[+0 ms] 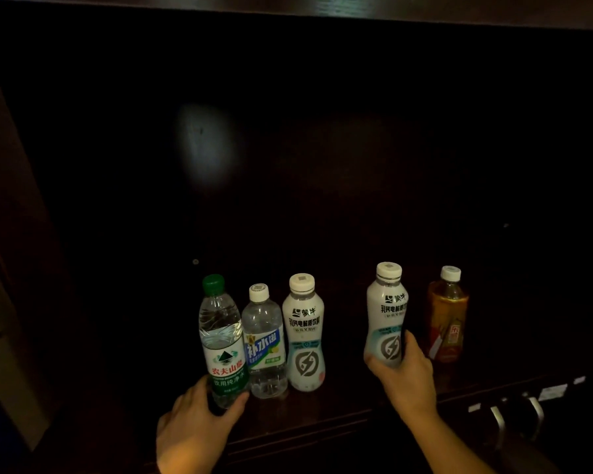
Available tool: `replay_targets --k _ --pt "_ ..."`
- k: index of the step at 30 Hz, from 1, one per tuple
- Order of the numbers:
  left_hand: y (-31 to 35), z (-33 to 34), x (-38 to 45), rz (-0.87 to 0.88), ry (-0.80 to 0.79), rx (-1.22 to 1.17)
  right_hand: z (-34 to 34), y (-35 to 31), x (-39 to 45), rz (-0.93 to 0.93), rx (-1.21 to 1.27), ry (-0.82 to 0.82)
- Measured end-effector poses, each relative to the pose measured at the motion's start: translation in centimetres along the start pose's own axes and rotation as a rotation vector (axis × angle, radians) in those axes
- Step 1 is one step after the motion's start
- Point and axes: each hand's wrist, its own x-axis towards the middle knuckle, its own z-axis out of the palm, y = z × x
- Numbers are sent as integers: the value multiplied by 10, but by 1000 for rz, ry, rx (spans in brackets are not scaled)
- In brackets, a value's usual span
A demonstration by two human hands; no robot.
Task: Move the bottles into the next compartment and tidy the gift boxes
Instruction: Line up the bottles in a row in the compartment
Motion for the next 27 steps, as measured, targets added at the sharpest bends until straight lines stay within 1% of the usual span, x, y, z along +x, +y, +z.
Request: replay_targets --k 4,12,18,22,27 --pt "0 -1 -1 -1 -4 8 -3 1 8 -8 -16 -76" --pt "2 -1 -2 3 7 9 8 -6 -4 -42 -73 -80" --pt "3 -1 -3 -16 18 25 22 -15 -16 -63 -85 -149" --pt "2 -1 -4 -16 21 21 25 -18 -22 -107 -142 -176" --pt "3 -2 -6 -19 43 25 25 -23 -28 -147 -160 -177"
